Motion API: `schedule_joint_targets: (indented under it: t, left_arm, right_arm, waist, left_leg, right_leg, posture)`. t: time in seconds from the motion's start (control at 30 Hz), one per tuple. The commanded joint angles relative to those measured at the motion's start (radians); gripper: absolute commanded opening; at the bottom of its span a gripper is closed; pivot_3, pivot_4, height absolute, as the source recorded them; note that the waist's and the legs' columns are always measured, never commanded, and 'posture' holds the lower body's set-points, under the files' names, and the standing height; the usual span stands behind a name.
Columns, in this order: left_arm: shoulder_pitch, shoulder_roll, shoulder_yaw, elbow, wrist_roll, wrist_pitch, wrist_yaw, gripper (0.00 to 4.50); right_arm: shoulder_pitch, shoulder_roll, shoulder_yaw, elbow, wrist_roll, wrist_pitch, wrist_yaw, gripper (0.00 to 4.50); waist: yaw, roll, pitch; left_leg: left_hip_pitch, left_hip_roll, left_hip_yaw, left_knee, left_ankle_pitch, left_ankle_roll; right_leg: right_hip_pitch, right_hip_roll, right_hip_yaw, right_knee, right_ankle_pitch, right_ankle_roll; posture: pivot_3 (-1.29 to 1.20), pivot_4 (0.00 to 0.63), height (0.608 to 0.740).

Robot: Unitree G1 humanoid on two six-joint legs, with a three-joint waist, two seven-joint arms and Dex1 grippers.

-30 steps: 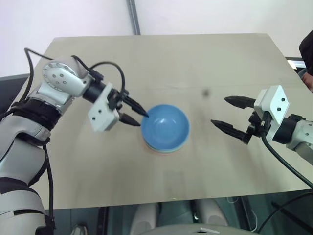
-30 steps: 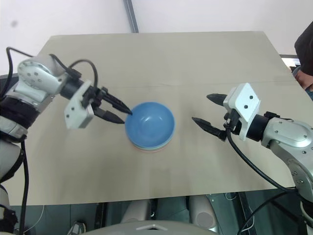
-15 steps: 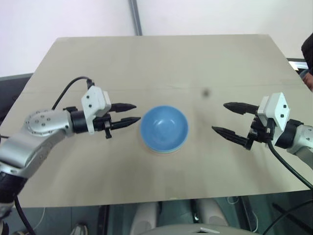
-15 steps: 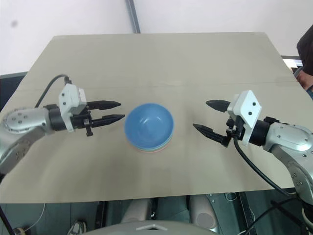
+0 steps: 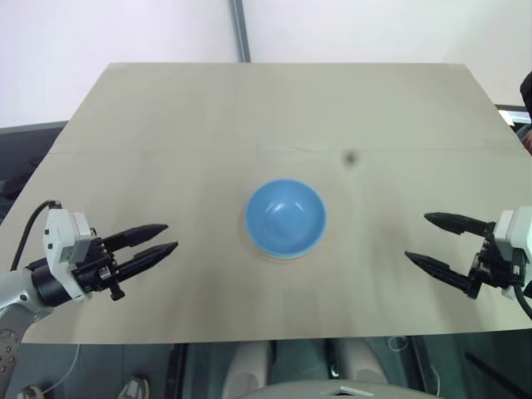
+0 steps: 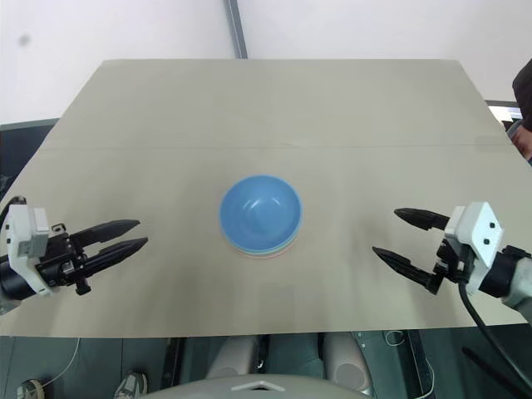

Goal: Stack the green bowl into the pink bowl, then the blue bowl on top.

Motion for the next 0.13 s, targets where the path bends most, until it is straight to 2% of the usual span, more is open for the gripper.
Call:
schedule_joint_targets:
  t: [0.03, 0.13]
  left_arm:
    - [-0.041, -0.022, 0.037, 0.006, 0.029, -0.031, -0.030, 2.01]
    - [-0.064, -0.025, 0.030, 0.009, 0.042, -0.009, -0.048, 2.01]
  right_arm:
    - [0.021, -0.015, -0.067, 0.005, 0.004, -0.038, 0.035, 4.12]
    - [0.030, -0.021, -0.079, 0.012, 0.004, -0.044, 0.046, 4.12]
  waist:
    - [0.000, 0.000, 0.000]
    - [0.000, -0.001, 0.000]
  left_leg:
    - [0.004, 0.000, 0.001, -0.002, 0.000, 0.000]
    - [0.004, 0.000, 0.001, -0.003, 0.000, 0.000]
  right_leg:
    - [0.003, 0.000, 0.001, 0.000, 0.000, 0.000]
    - [0.002, 0.000, 0.001, 0.000, 0.000, 0.000]
  posture:
    - [0.00, 0.150, 0.740]
    - [0.00, 0.150, 0.740]
